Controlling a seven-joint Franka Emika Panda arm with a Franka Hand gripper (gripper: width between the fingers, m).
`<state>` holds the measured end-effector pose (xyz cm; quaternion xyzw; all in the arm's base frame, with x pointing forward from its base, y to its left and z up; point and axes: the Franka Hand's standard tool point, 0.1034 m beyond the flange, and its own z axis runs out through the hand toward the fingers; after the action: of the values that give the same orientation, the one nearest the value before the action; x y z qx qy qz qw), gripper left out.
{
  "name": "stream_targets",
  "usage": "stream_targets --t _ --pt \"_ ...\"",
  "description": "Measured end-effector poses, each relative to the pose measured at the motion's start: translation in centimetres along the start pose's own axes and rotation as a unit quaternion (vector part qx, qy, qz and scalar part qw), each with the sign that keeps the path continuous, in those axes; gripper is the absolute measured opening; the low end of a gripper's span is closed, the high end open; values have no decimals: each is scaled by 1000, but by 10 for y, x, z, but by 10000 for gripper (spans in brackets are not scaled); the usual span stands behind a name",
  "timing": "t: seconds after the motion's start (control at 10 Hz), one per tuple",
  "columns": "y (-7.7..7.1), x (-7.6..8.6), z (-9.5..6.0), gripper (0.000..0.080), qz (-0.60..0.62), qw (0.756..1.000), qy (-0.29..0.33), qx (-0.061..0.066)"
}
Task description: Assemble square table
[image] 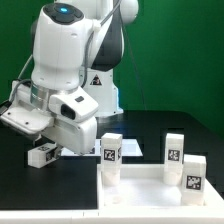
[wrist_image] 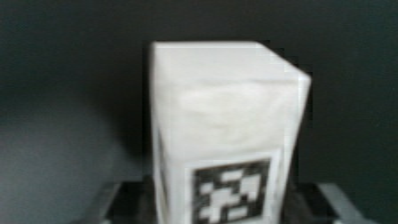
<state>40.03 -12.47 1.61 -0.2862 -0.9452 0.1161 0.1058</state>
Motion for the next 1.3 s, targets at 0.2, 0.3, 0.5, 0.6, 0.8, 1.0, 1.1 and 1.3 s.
stream_targets --t 0.2,0.3,0.5,0.6,0.8,1.0,1.1,1.3 --pt "-1 0 0 633 16 1000 0 0" --pt "-1 -1 -2 633 31 1000 -1 0" --pt "5 -8 -32 644 113 993 -32 11" --pt "9 -11 -44 649 177 983 -42 16" --pt "12 -13 -47 649 250 967 -45 16" --pt "12 -13 -46 649 319 947 -45 13" --pt "10 -14 -47 649 351 935 -44 10" --pt "-8 -23 -51 649 492 870 -38 -1"
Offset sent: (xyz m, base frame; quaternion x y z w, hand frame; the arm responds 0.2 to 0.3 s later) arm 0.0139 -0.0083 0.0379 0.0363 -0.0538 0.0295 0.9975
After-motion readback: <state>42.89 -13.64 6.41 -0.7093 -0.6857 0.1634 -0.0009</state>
